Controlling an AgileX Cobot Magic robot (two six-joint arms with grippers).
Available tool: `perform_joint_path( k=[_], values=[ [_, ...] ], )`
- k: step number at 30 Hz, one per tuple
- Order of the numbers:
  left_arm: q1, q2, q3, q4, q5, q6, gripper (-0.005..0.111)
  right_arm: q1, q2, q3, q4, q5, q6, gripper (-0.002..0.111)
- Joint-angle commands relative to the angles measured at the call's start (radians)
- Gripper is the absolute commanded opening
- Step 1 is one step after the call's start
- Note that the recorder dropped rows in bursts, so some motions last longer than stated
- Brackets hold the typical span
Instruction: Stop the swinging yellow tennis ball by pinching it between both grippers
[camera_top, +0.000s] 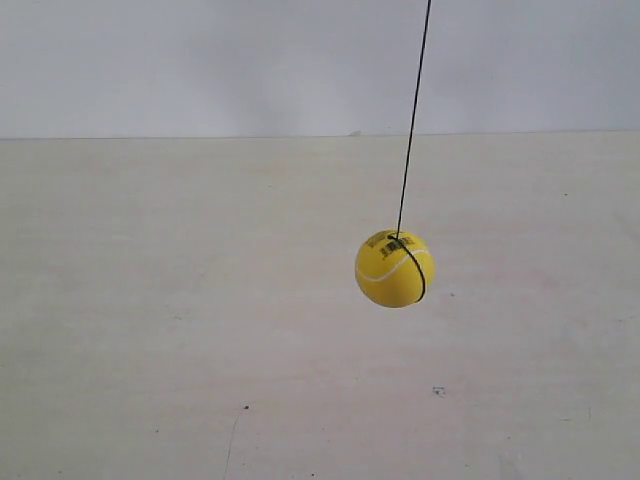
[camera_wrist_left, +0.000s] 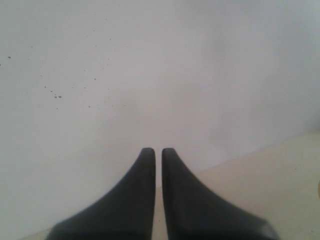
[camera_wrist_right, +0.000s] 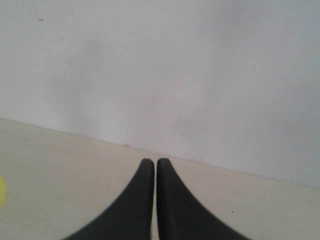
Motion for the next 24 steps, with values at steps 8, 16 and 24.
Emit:
perform_joint_path(
  k=[8,16,24],
  values=[
    [-0.003,-0.006,0.004,-0.006,0.003,0.004,0.005,-0.092,-0.178,0.069,0.462,0.223,-0.442,0.000],
    [-0.003,-0.006,0.004,-0.006,0.003,0.004,0.005,-0.092,-0.264,0.069,0.473,0.544,-0.475,0.000],
    [-0.003,-0.006,0.004,-0.006,0.003,0.004,0.005,-0.092,-0.313,0.069,0.467,0.620,-0.494,0.000]
  ],
)
